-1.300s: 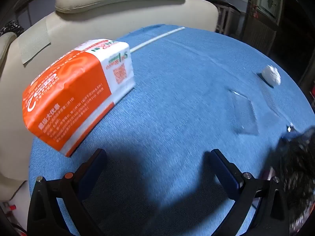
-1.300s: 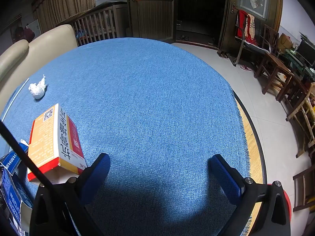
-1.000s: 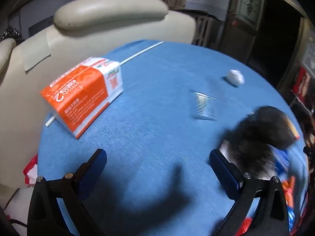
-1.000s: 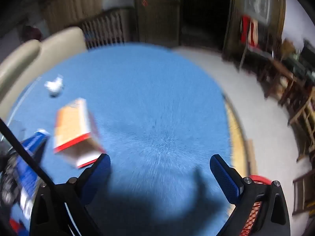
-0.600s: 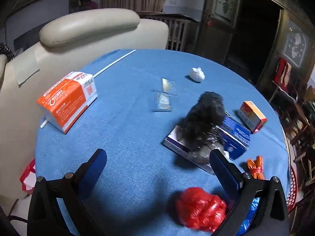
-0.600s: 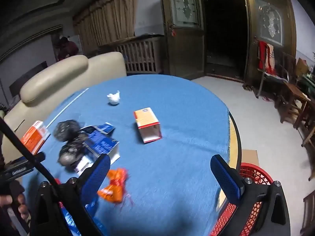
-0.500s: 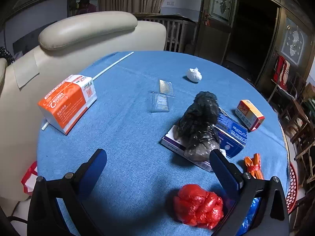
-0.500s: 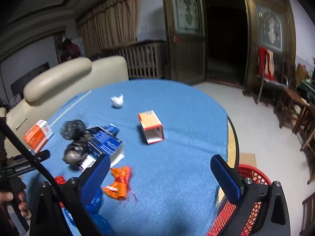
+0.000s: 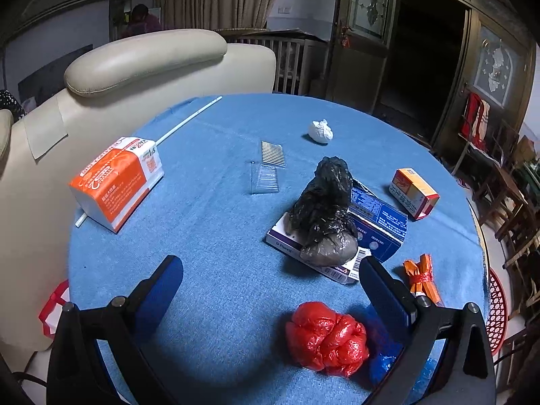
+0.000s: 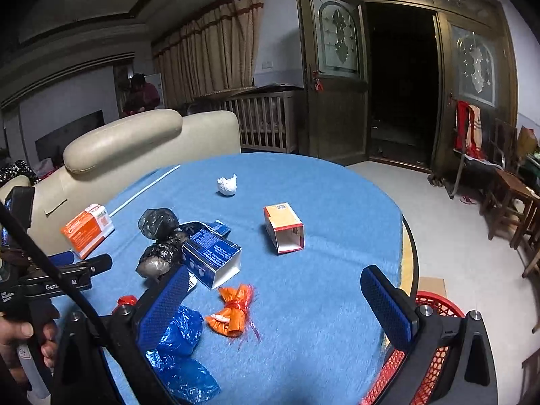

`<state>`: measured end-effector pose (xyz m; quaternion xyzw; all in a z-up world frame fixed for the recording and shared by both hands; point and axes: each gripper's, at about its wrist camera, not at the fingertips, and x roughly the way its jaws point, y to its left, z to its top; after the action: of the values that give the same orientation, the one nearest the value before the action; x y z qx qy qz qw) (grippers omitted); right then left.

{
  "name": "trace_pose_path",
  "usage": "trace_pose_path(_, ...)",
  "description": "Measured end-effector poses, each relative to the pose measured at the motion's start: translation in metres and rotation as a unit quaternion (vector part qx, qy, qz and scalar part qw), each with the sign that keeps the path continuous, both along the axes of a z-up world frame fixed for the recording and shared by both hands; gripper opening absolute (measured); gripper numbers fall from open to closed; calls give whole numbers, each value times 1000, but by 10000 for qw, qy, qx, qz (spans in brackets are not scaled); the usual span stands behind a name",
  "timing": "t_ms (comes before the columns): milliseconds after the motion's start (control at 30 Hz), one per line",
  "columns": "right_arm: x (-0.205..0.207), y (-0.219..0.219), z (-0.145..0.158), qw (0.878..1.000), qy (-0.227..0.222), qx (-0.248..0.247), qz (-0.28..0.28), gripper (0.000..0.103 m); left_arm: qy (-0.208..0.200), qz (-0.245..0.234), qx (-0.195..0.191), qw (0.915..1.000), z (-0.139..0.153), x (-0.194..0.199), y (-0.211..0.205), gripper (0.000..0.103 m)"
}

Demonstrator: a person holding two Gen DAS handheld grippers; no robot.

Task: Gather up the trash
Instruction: 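Reach the left tool to the red bag while the right tool reaches the blue bag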

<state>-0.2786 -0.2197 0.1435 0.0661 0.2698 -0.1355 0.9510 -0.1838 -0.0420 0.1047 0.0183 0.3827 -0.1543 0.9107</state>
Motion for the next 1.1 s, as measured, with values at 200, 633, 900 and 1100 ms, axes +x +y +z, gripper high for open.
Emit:
trace_pose_path(200, -1, -6, -6, 9998, 124, 139, -66, 103, -24, -21, -5, 10000, -2, 1, -2, 103)
trace_pose_path(633, -2, -4, -9, 9996, 189, 230, 23, 103, -90, -76, -16, 9999, -2, -1, -3, 103)
trace_pose_path(900, -4, -2, -9, 9996, 188, 197, 37, 103, -101, -104, -63, 9999, -1, -2, 0, 103)
trace_pose_path(1100, -4, 0, -10, 9997, 234, 111, -52, 103, -95, -131, -63, 9998, -3, -2, -2, 103)
